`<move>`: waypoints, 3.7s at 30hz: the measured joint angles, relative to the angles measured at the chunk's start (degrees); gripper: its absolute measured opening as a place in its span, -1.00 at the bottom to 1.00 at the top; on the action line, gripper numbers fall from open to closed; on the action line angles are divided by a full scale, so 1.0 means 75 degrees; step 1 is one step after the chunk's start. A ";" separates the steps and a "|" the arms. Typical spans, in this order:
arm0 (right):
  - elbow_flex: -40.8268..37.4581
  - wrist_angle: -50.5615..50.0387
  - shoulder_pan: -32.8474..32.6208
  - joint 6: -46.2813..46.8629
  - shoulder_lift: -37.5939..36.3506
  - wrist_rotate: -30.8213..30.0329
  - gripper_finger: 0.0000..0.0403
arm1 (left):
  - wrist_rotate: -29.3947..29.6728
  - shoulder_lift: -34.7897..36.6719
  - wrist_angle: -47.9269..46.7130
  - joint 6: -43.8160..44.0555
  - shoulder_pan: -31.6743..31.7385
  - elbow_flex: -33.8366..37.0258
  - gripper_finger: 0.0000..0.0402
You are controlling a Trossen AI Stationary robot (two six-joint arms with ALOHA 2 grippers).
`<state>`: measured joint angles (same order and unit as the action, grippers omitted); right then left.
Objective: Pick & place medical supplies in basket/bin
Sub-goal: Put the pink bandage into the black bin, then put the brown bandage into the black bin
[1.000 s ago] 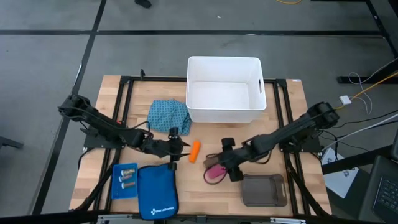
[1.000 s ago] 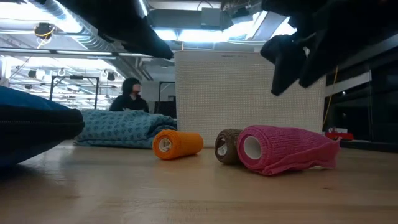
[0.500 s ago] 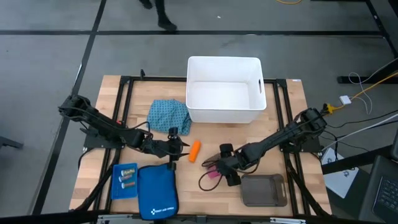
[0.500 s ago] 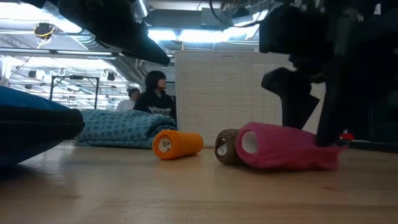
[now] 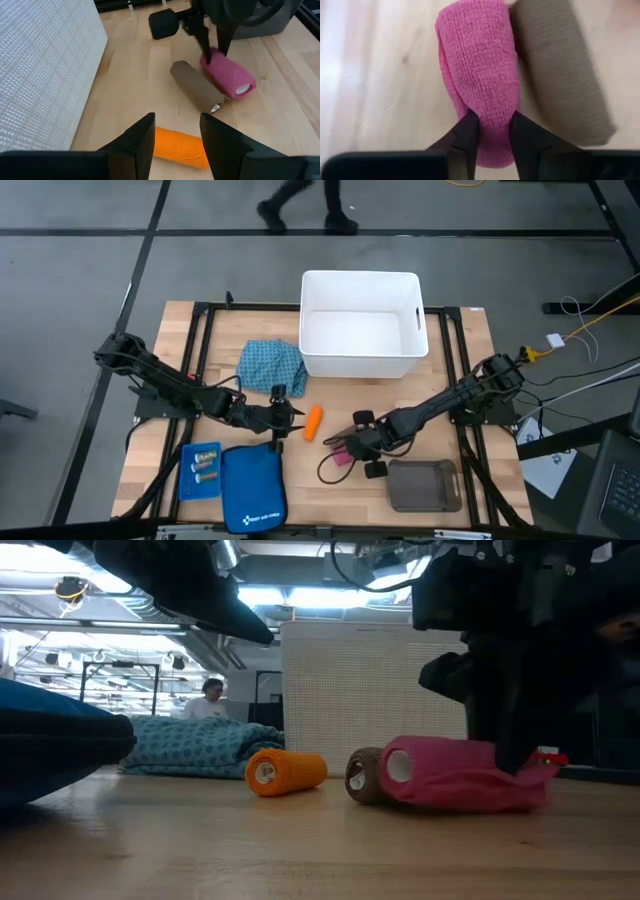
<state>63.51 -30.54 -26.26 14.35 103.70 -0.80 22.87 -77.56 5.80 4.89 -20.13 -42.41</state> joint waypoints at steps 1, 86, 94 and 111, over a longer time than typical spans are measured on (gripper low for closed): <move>0.0131 -0.0271 -0.0006 -0.0002 0.0009 0.0106 -0.60 | 0.0000 0.0000 0.0000 0.0010 -0.0001 0.0000 -0.25; 0.3730 -0.7190 -0.4634 1.5612 0.1168 0.0970 -0.61 | -0.0469 -0.0001 0.0091 -0.1331 0.0599 -0.0009 -0.29; 0.3730 -0.7051 -0.4626 1.5453 0.1168 0.0967 -0.50 | -0.0418 -0.0003 -0.0062 -0.1293 0.0599 -0.0009 -0.29; 0.3730 -0.7324 -0.4475 1.5401 0.1168 0.0295 0.27 | -0.0388 0.0000 -0.0240 -0.1135 0.0599 -0.0009 -0.29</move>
<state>91.48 -85.47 -59.82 129.85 112.46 1.41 19.96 -77.56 4.01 -3.63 -15.64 -42.48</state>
